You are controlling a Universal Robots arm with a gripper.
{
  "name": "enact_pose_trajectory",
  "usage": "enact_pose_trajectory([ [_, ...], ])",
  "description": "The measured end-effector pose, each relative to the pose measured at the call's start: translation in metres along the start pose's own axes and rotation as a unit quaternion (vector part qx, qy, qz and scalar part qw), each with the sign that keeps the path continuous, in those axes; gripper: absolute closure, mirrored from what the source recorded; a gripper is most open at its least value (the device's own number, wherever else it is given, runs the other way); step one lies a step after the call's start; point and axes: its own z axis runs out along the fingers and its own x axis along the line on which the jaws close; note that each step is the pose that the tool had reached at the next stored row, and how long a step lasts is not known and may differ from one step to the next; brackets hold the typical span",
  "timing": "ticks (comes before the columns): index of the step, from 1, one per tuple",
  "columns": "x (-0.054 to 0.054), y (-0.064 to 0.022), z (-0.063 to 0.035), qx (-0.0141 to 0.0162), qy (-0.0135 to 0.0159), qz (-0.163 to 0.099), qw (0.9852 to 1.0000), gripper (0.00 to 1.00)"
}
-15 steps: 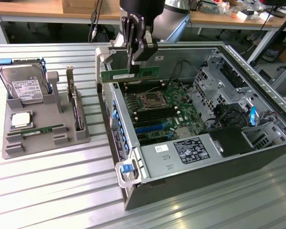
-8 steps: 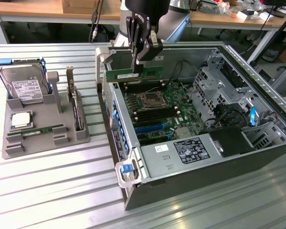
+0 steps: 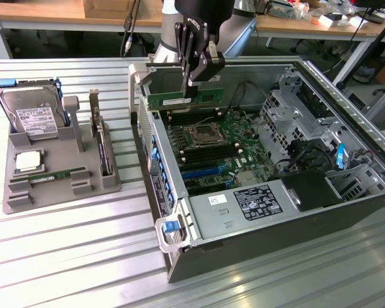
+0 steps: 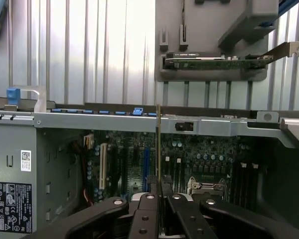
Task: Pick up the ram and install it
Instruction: 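Pick up the ram and move it above insertion slot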
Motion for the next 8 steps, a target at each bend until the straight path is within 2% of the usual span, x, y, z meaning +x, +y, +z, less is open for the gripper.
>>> enact_pose_trajectory([
  [8, -0.0002, -0.0091, 0.0000, 0.0000, 0.0004, 0.000, 1.0000, 0.88],
])
